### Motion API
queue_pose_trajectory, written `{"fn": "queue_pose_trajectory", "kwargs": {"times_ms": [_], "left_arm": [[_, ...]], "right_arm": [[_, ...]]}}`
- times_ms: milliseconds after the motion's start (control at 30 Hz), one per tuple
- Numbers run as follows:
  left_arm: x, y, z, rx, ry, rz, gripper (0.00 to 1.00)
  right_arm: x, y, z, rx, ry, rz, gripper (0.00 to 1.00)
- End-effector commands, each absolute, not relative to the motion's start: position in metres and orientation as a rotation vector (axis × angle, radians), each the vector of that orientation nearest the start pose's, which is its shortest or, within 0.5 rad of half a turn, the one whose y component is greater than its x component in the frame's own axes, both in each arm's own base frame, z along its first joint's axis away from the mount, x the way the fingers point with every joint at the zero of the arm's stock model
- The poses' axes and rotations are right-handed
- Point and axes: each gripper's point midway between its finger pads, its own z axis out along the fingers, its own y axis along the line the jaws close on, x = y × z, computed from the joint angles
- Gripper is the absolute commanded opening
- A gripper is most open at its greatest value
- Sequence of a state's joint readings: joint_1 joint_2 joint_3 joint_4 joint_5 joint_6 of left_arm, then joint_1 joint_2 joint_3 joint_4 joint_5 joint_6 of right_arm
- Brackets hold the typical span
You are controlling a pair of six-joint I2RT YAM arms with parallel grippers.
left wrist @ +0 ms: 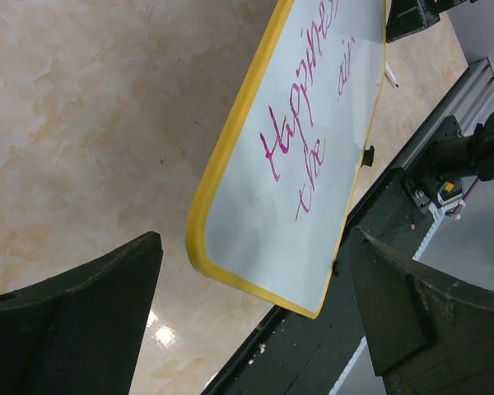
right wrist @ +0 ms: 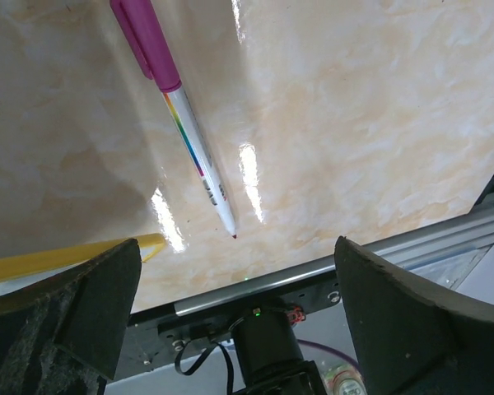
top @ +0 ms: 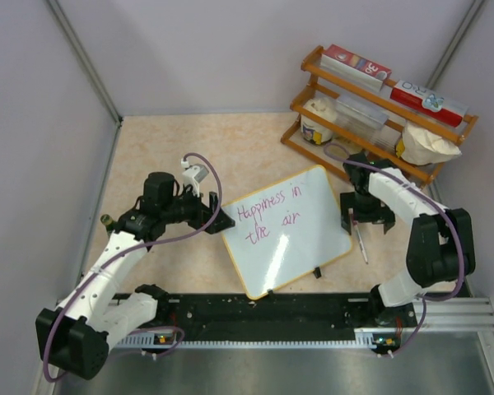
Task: Write a sentence on the whiteboard
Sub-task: Place the whiteboard marker at the center of the board, then reset both arms
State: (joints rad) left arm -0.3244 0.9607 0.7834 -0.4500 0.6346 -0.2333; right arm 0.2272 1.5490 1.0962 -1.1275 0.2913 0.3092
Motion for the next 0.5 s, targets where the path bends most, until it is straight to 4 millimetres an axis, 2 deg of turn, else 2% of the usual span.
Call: {"fn": "queue_pose_trajectory", "kwargs": {"times_ms": [0,267,467], "left_arm": [[0.227,-0.194,0.206,0.494,2.121,-0.996,0.98],[0.228,-0.19,0.21,0.471,2.113,-0.966,0.98],[0.232,-0.183,0.218,0.429,2.089,-0.908,0.98]], "right_arm": [[0.238,0.015,0.101,0.149,2.942,-0.407,0.98],[0.25,0.012,0.124,0.188,2.843,-0.394,0.99],[0.26,0.018,0.154,0.201,2.727,-0.299,0.99]]}}
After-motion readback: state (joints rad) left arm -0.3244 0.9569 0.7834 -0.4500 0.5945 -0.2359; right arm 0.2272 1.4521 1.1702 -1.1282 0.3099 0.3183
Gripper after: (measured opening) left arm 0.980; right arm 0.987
